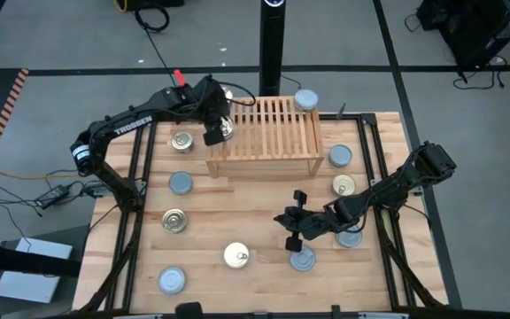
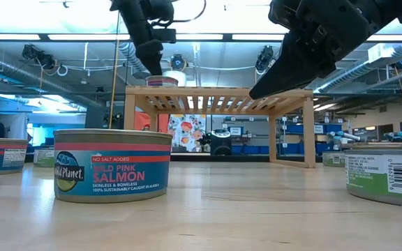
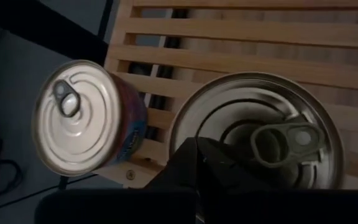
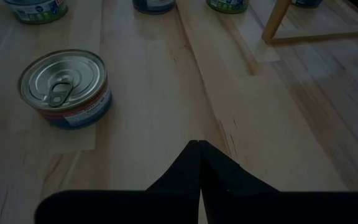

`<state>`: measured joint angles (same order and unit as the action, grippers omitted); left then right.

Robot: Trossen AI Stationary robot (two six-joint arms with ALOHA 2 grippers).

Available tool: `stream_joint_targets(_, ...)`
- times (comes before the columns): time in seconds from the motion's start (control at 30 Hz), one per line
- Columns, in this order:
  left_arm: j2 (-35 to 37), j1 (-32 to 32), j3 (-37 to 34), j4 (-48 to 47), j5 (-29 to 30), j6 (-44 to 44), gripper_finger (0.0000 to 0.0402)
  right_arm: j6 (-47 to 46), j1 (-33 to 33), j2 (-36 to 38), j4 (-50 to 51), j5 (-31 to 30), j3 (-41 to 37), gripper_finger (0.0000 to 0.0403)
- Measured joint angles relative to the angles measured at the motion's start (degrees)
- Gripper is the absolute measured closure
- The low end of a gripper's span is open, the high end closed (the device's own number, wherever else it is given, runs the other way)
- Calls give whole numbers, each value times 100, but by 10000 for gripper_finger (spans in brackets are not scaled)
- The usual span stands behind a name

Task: Stack canned seafood by type on shelf
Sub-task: Adjust the blue-pink tuna cans on the shelf

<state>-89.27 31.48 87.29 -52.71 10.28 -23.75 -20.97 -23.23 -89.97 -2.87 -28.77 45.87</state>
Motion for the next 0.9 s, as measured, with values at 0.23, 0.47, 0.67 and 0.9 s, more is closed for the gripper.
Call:
stream_joint_targets(0.23,0,11,2,16,190,-13,398,0,-1,0,0,0,0,390)
stream_joint_targets(0.47,0,12,7,16,-3,-17,398,7,0,0,0,0,0,389)
stream_joint_targets(0.67,-80,-7,17,-8,-560,-7,398,11,-1,2,0,-2,0,390)
stream_joint_targets(0.9,-186,-2,34,52,-66,-30,398,4,-1,1,2,-2,0,390)
